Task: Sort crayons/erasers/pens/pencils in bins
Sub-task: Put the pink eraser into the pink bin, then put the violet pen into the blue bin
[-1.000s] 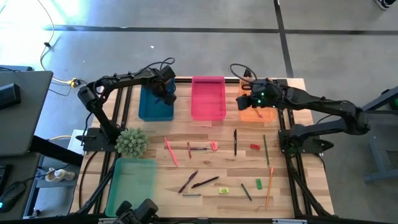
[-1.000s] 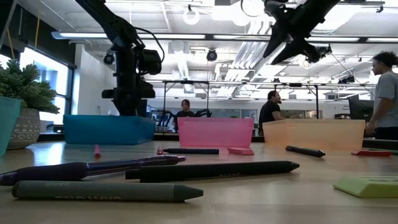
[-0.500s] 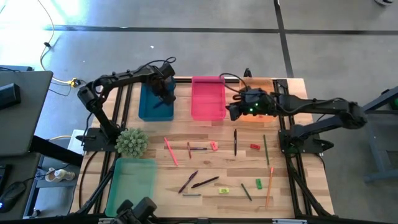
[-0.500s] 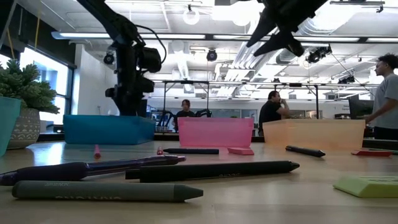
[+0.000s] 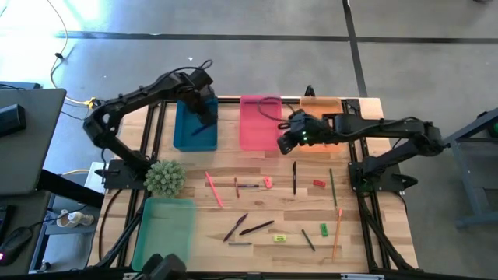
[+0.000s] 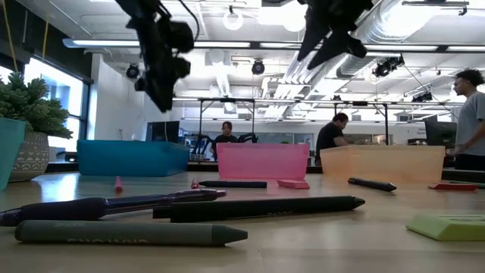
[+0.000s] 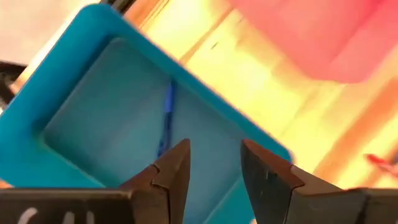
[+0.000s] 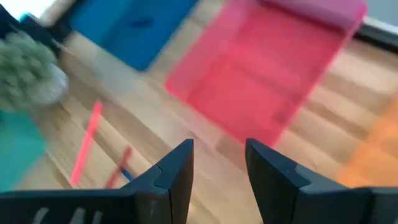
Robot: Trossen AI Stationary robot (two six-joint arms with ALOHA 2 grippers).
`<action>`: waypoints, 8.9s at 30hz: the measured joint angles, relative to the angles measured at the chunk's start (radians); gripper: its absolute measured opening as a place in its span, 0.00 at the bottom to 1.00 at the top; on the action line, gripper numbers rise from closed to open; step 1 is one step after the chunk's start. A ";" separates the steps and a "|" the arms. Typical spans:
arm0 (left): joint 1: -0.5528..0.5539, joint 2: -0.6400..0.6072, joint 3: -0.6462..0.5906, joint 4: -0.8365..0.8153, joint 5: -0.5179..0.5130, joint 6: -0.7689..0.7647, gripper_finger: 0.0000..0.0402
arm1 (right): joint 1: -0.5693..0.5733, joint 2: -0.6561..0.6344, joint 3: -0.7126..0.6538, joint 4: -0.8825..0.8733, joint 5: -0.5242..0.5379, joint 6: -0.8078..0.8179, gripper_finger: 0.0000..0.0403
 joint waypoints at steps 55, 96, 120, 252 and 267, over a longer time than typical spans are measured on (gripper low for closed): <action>-0.698 -0.328 -0.215 0.085 -0.023 -0.616 0.32 | 0.300 0.207 0.067 -0.010 -0.005 0.438 0.37; -0.507 -0.328 -0.151 -0.179 -0.170 -0.292 0.32 | 0.232 0.597 0.166 -0.010 -0.141 0.515 0.34; -0.507 -0.328 -0.151 -0.175 -0.170 -0.278 0.32 | 0.231 0.686 0.166 0.011 -0.135 0.511 0.34; -0.482 -0.324 -0.152 0.054 -0.220 -0.794 0.32 | -0.393 0.635 0.304 0.062 -0.317 -0.618 0.37; -0.715 -0.324 -0.168 0.059 -0.271 -0.856 0.32 | -0.336 0.472 0.304 -0.160 -0.319 -0.633 0.37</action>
